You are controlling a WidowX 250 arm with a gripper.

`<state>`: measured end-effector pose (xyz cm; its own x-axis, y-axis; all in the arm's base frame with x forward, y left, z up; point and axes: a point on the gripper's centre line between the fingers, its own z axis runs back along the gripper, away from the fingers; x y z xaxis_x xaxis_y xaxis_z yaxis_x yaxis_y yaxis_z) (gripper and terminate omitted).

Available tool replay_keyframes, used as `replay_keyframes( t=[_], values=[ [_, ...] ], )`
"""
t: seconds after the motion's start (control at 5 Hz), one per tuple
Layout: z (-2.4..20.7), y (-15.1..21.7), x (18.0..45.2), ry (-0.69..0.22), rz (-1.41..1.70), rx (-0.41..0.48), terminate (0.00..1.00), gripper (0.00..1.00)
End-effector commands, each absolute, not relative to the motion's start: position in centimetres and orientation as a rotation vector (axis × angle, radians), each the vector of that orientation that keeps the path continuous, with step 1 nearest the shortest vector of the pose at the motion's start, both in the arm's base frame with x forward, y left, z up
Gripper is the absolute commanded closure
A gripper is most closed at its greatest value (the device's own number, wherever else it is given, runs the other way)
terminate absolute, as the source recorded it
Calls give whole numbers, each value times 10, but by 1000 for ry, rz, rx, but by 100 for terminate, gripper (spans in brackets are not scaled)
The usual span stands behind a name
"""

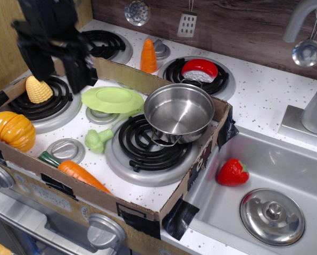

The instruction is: Put broccoli in pot

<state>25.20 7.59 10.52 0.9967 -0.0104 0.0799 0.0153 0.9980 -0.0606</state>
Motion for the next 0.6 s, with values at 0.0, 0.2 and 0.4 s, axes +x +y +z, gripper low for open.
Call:
replay_keyframes(
  t=[0.0,0.2,0.4],
  values=[
    [74,70,266,-100,6,-110,0,0],
    [65,72,265,-99,12,-108,0,0],
    [58,71,262,-106,14,-103,0,0]
  ],
)
